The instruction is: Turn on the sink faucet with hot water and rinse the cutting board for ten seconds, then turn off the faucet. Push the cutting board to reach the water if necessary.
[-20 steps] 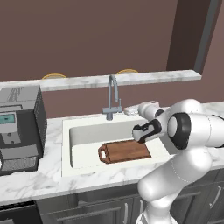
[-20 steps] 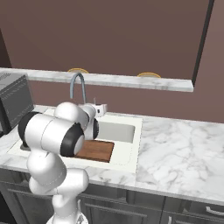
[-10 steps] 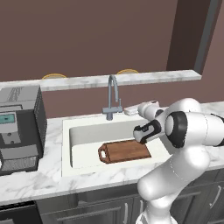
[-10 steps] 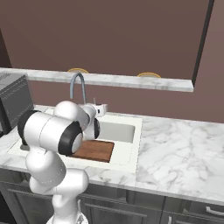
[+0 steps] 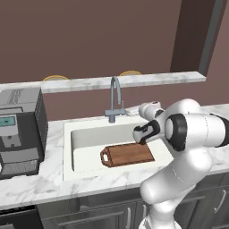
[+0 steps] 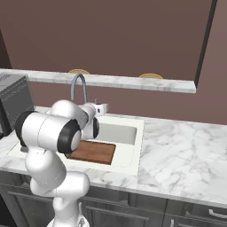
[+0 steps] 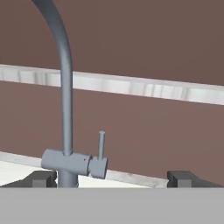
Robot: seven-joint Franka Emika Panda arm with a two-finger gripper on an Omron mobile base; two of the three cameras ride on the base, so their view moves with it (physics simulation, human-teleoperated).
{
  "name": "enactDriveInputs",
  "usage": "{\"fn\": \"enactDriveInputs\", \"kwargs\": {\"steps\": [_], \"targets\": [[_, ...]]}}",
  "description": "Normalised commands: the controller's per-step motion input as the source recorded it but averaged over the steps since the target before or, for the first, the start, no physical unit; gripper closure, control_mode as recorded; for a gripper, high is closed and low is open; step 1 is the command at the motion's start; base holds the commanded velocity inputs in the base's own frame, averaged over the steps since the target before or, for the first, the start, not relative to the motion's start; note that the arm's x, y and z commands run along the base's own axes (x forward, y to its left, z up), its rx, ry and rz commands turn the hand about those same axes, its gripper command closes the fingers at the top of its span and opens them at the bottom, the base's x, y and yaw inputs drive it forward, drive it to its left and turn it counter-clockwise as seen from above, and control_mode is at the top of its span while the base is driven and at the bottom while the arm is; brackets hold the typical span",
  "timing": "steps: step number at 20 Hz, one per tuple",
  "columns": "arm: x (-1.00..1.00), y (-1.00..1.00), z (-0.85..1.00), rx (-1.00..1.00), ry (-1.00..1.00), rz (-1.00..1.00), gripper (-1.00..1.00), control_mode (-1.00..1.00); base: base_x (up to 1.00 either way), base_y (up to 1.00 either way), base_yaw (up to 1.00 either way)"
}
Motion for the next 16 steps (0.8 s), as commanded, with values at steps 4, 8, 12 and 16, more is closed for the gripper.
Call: {"fn": "enactDriveInputs", "kwargs": {"steps": [4,8,12,16], "targets": [[0.07,0.12,0.0,0.0,0.0,-0.05,-1.0,-1.0,0.0,0.0,0.0],[0.07,0.0,0.0,0.0,0.0,-0.03,-1.0,-1.0,0.0,0.0,0.0],[0.08,0.01,0.0,0.0,0.0,-0.03,-1.0,-1.0,0.0,0.0,0.0],[0.04,0.0,-0.02,0.0,0.0,-0.02,-1.0,-1.0,0.0,0.0,0.0]]}}
